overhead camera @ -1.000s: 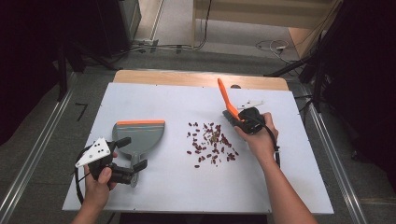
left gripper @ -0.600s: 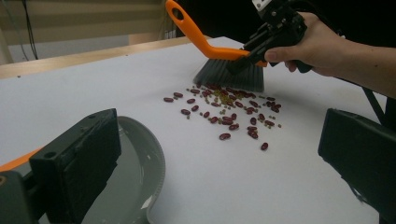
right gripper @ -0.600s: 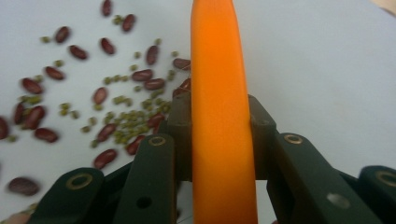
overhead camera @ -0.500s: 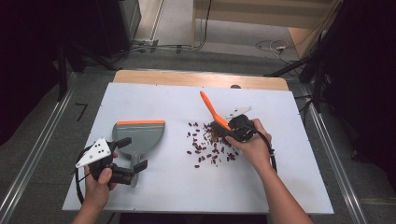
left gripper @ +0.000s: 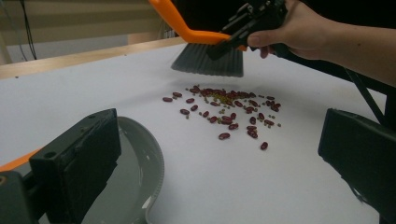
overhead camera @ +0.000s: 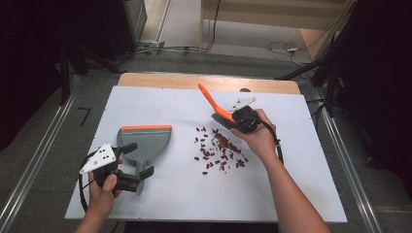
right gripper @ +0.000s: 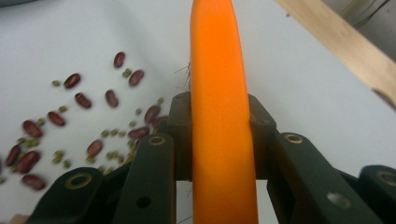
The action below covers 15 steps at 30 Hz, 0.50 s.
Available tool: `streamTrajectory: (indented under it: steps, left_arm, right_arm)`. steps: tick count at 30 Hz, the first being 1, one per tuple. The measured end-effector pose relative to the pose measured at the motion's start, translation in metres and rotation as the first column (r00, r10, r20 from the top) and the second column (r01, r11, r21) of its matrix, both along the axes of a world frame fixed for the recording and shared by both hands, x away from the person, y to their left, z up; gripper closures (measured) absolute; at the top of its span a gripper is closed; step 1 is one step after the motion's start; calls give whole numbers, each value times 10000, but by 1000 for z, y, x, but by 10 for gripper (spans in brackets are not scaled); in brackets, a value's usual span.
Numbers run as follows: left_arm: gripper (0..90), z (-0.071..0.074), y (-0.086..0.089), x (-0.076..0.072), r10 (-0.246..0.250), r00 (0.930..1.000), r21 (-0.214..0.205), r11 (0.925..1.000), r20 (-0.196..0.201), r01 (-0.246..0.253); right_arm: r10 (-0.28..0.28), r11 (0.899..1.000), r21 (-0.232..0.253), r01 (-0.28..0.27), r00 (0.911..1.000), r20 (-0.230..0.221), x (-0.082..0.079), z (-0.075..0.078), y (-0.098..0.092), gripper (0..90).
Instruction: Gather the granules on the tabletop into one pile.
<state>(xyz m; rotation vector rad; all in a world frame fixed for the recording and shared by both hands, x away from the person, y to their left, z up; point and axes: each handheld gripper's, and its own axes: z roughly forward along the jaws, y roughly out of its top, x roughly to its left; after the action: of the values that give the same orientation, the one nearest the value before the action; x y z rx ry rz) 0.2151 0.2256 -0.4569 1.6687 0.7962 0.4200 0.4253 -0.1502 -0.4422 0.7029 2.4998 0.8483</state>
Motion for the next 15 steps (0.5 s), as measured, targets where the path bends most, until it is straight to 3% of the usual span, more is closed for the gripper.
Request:
streamTrajectory:
  steps: [5,7,8,15]
  left_arm:
    - [0,-1,4,0,68,10000,-124,9999,-47,-69]
    - [0,-1,5,-1,75,10000,-113,9999,-59,-76]
    - [0,-1,5,-1,66,10000,-127,9999,-62,-66]
    - [0,-1,3,-2,39,10000,-59,10000,-62,-40]
  right_arm:
    - [803,9952,-583,-791,9966,190,12,-9,16,687]
    - [1087,9914,-738,-1083,9941,21,11,-17,21,687]
    - [1206,9912,-547,-1207,9927,-44,9,-18,21,688]
    - [1788,9818,-649,-1787,9839,-40,-6,-19,19,689]
